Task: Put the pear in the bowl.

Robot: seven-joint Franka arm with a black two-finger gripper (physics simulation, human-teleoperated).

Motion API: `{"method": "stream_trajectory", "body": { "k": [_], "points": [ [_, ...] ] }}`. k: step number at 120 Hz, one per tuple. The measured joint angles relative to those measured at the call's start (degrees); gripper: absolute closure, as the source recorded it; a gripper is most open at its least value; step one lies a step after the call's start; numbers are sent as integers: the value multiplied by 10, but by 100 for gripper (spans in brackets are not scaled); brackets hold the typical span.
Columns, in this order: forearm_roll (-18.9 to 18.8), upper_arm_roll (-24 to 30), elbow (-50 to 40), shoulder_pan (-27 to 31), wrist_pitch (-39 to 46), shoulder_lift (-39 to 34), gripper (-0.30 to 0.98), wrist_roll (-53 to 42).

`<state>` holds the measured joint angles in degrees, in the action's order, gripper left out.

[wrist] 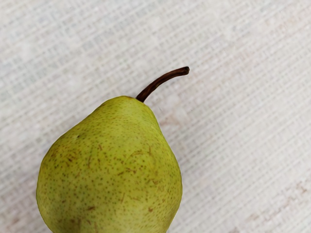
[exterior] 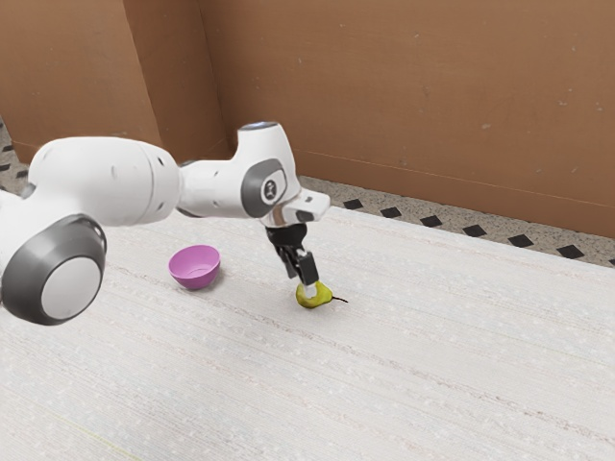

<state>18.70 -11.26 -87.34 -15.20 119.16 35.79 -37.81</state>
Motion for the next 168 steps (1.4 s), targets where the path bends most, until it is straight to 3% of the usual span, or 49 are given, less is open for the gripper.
{"method": "stream_trajectory", "body": {
  "k": [61, 168],
  "points": [
    [22, 8, 7, 9, 35, 17, 24, -43],
    [45, 22, 11, 17, 79, 55, 23, -67]
  ]
}}
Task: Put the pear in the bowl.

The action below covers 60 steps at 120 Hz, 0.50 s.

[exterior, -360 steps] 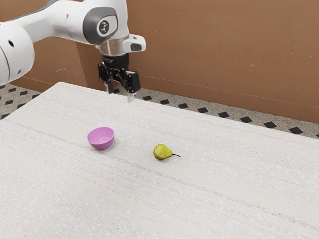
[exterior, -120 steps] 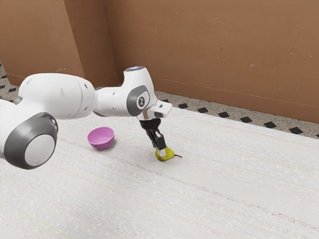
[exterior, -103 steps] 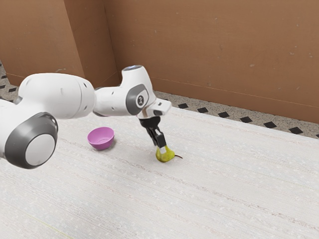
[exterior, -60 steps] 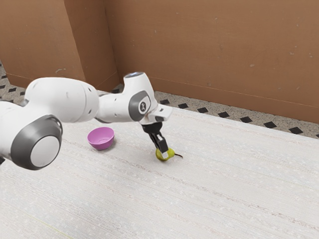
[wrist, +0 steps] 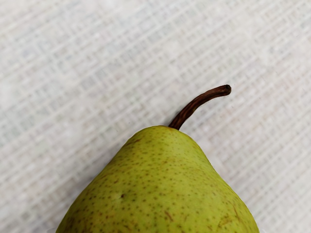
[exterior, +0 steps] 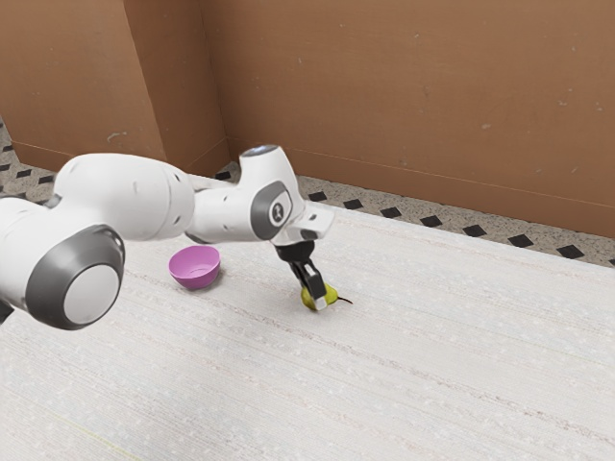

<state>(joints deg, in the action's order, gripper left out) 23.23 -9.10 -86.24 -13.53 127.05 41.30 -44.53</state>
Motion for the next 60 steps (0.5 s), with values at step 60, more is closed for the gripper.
{"method": "stream_trajectory", "body": {
  "k": [60],
  "points": [
    [12, -45, -12, 10, 11, -58, 33, 1]
  ]
}}
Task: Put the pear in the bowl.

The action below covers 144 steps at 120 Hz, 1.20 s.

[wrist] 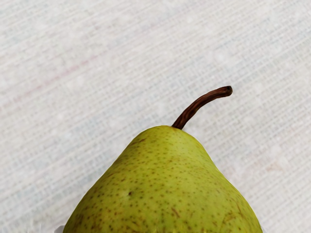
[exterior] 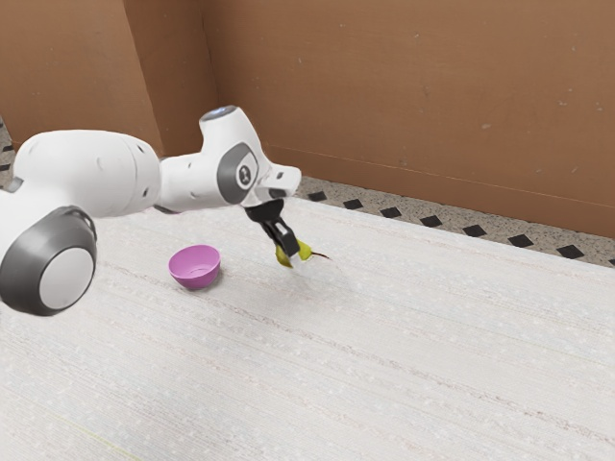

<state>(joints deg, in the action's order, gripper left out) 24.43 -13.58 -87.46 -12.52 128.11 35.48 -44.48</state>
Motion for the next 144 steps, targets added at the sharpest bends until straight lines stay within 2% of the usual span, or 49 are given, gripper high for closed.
{"method": "stream_trajectory", "body": {
  "k": [65, 91, 144],
  "points": [
    [4, -142, -104, 7, 3, -76, 37, 9],
    [11, -149, -146, 7, 26, -78, 38, 12],
    [68, -141, -174, 15, 140, -73, 38, 19]
  ]
}}
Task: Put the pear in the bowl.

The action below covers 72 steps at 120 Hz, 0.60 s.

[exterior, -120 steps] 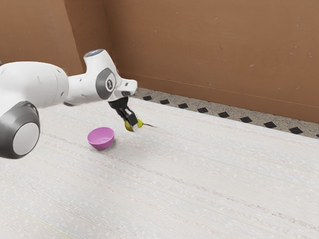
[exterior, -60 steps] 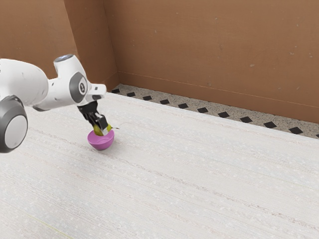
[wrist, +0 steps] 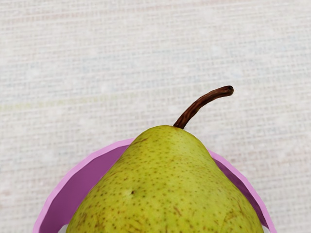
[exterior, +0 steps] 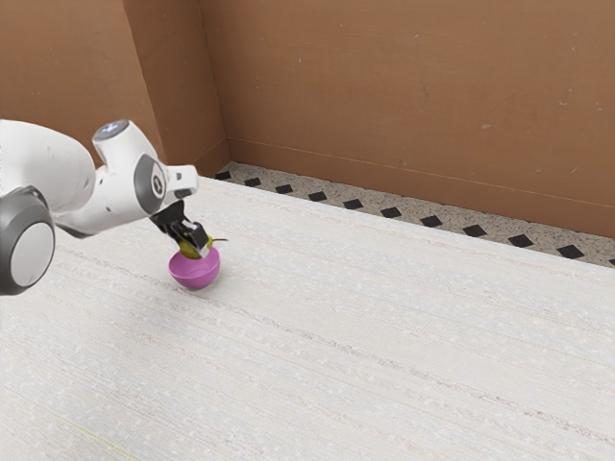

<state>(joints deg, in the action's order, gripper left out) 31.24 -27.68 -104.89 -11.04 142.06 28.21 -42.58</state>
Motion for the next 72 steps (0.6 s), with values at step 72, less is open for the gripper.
{"method": "stream_trajectory", "body": {
  "k": [72],
  "points": [
    [-41, -6, -2, -35, -17, -81, 3, -14]
  ]
}}
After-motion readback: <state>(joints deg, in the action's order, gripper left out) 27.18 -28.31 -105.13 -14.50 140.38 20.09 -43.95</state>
